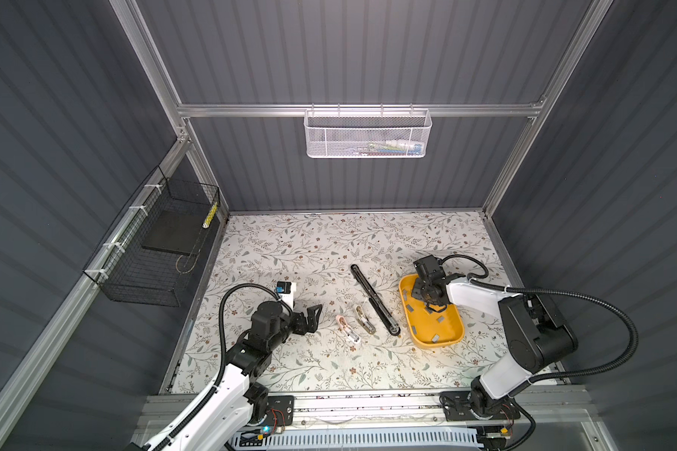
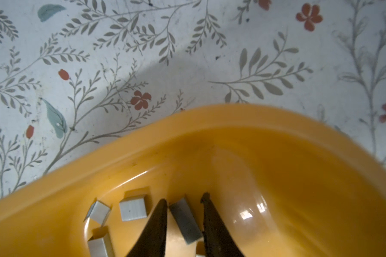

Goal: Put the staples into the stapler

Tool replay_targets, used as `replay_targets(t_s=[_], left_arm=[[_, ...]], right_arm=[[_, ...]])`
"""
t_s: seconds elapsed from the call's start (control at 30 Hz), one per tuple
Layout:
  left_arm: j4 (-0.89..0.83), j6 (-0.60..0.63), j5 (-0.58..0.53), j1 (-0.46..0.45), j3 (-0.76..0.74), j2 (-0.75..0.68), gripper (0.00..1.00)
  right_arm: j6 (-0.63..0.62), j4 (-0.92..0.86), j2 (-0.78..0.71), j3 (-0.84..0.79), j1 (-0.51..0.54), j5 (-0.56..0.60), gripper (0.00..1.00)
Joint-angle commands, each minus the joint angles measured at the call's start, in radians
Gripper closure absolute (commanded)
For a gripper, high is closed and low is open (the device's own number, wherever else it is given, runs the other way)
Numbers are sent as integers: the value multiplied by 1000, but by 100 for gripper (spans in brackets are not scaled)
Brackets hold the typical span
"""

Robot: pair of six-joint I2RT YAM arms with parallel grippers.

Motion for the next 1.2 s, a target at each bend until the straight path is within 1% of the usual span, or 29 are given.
replay_targets(t_s=[0.0,0.33,0.53,0.7,0.9,1.17], left_arm=[[-11,0,-8,0,4,-3,0],[-11,0,-8,0,4,-3,0],[-11,0,-9,0,4,-3,0],[-12,0,-9,0,3,-2,0],[-11,0,-9,0,4,-5,0],[-12,0,-8,0,4,-4,0]], right_arm=[[11,-29,-18,-7,-3,7,70],[-8,-55,37,47,-4,2,70],[6,-45,62,43,-10,-36,73],[22,-23,48,18,-10,-62,74],[23,-35,49,7,-9,-65,75],[23,-61,3,-19,9,-37,72]])
